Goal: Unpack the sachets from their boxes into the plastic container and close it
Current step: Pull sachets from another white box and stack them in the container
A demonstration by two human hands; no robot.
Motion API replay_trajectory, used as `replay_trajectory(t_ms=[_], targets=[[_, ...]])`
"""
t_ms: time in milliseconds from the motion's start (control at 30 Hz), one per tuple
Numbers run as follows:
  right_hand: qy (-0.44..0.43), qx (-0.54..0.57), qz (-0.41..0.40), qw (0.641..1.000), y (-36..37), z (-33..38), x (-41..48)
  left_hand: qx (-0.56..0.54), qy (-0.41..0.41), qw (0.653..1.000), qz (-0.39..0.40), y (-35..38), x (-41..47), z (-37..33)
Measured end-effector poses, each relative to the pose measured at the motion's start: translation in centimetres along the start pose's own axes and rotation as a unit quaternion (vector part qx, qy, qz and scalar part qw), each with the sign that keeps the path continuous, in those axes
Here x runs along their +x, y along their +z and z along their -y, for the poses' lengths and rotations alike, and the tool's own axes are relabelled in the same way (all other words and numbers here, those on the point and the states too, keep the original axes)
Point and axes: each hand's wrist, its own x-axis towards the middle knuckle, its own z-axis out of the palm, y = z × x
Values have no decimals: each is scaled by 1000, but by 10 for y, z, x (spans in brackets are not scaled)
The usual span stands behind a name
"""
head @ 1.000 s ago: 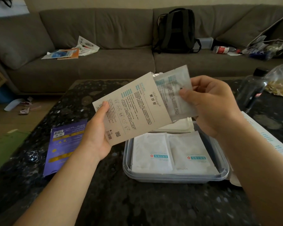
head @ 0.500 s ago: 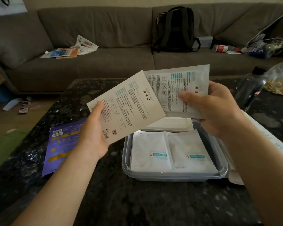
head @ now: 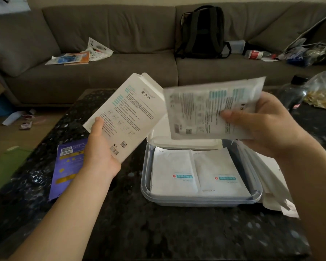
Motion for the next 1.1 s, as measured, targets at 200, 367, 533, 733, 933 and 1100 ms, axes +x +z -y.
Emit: replay_trajectory(t_ms=[200, 367, 533, 733, 933, 1100], targets=[[55, -470, 115, 873, 11, -2, 1, 0, 15, 1000, 5, 1, -1, 0], [163, -560, 172, 793, 28, -17, -4, 15, 6, 999, 36, 7, -4, 3], [232, -559, 261, 752, 28, -33, -10, 53, 3, 995, 79, 12, -10, 4], [308, -568, 318, 694, 24, -29, -12, 66, 6, 994, 89, 13, -15, 4], [316, -564, 258, 718, 26, -37, -12, 68, 7, 993, 91, 13, -16, 4], [263, -587, 257, 722, 34, -53, -12, 76, 8, 993, 93, 15, -17, 6]])
